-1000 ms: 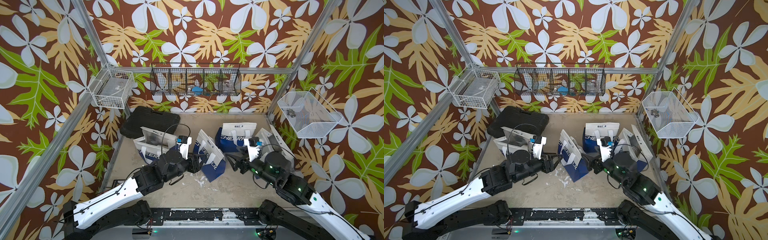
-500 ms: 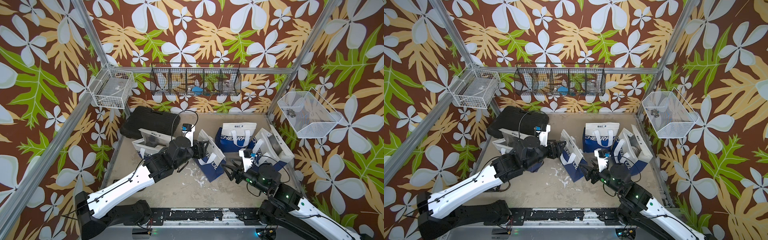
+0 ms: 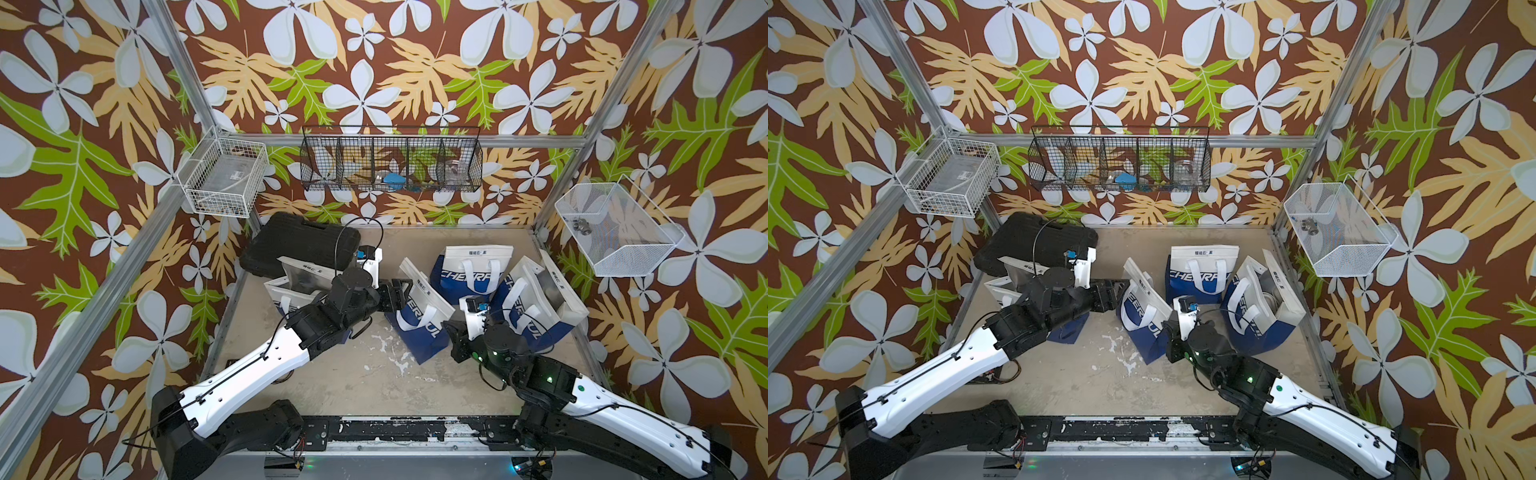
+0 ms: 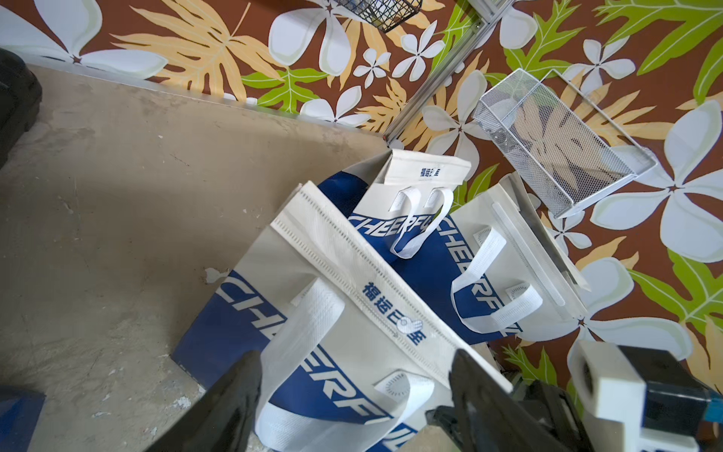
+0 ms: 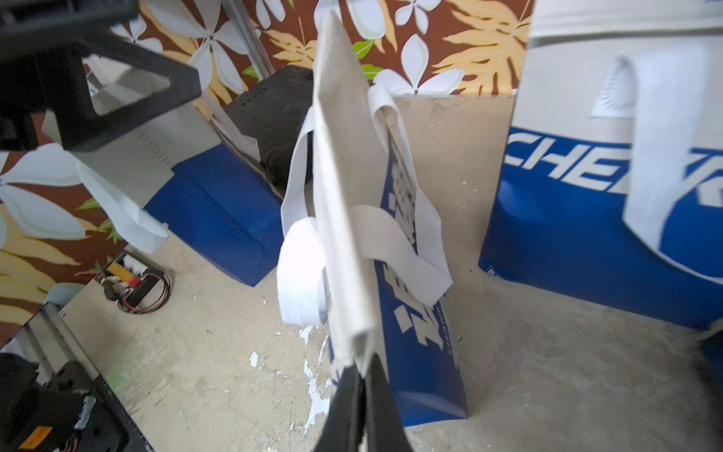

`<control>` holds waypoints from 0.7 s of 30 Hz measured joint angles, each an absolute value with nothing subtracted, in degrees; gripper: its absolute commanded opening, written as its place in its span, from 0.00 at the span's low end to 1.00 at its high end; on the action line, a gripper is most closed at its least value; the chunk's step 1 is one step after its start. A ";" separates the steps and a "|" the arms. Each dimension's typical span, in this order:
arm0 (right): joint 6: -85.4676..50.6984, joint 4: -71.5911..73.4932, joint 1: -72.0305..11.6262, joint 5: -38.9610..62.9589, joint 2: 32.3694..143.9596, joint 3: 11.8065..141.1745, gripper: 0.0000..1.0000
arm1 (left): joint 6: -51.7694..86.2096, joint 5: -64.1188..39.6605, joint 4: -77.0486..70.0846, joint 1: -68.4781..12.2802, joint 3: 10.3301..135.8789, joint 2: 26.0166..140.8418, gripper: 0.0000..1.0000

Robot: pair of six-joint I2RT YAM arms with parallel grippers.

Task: Open the takeout bag
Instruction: Pick up the takeout bag at the center of the board.

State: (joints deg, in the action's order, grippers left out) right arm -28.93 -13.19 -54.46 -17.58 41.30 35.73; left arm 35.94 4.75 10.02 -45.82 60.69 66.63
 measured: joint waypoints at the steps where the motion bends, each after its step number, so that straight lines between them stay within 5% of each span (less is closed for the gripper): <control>1: -28.95 -14.66 -54.28 -18.33 40.84 36.58 0.00 | 35.94 4.69 9.50 -45.30 61.04 67.37 0.83; 6: -29.54 -21.71 -49.43 -18.50 42.70 42.50 0.00 | 37.47 2.20 4.29 -41.89 59.70 69.93 0.79; 13: -30.02 -32.14 -46.52 -13.26 44.03 48.36 0.01 | 41.80 -8.45 -13.74 -38.96 42.02 66.19 0.71; 18: -30.61 -37.10 -41.87 -11.31 44.69 50.41 0.00 | 41.25 -12.97 -23.92 -38.96 36.75 63.24 0.89; 21: -30.68 -38.06 -39.40 -8.29 44.49 50.74 0.00 | 39.40 -13.76 -27.86 -38.96 36.49 65.60 0.88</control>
